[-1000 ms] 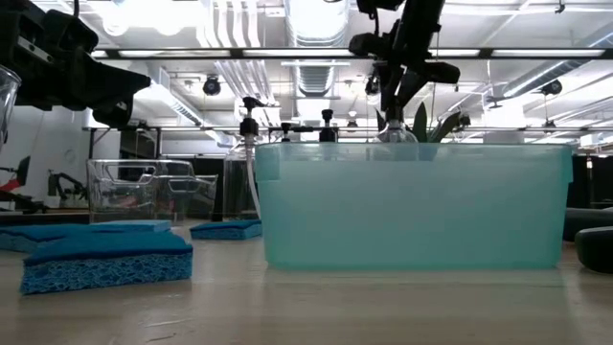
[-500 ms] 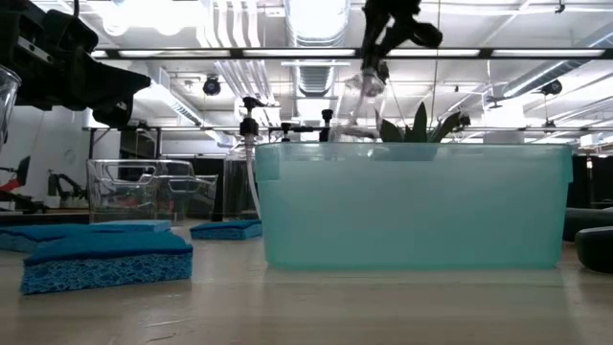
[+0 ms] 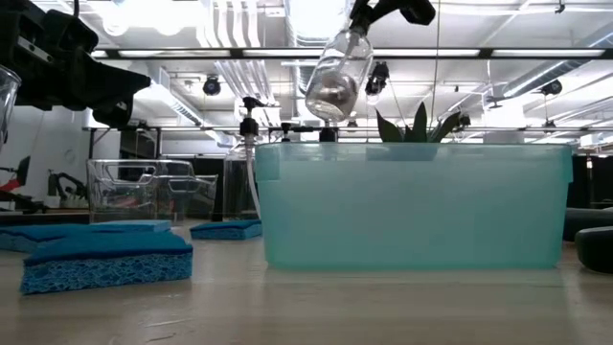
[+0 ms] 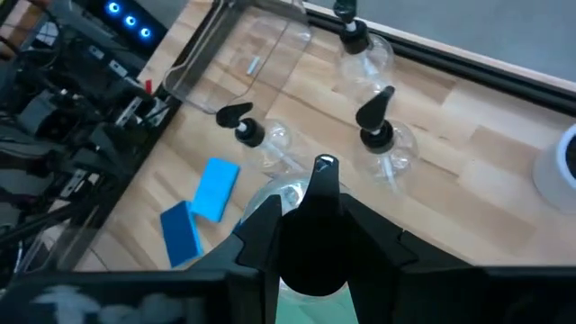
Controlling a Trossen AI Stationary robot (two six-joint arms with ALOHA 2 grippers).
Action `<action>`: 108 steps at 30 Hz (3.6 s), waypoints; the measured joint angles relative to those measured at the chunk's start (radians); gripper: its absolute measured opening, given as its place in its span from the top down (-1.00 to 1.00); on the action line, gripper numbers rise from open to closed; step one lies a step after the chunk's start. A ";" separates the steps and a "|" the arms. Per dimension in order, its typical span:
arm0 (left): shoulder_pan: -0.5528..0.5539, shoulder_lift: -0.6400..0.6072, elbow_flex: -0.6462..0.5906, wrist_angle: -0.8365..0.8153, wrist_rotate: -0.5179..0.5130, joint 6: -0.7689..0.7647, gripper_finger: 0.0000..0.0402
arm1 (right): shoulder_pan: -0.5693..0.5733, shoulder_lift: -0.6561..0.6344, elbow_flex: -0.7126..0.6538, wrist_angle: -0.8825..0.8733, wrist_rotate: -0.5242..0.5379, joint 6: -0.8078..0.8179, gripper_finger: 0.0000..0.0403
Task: Pick & Place Kitchen Sink Supplies
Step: Put the transparent soap dispenser into the top transparent bin
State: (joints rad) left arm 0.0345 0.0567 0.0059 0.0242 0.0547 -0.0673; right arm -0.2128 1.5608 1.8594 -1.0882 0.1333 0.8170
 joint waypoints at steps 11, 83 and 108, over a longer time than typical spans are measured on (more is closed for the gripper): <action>0.000 0.000 0.000 0.008 -0.015 -0.002 1.00 | 0.043 0.001 -0.003 0.017 -0.023 0.028 0.57; -0.006 0.908 0.647 0.257 0.160 -0.711 -0.88 | 0.111 0.151 0.001 0.507 -0.345 0.122 0.54; -0.018 1.045 0.676 0.472 0.141 -0.649 -0.87 | 0.110 0.157 -0.005 0.600 -0.346 0.186 0.57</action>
State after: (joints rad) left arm 0.0162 1.1017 0.6819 0.4966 0.1961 -0.7166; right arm -0.1028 1.7180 1.8545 -0.4877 -0.2127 1.0031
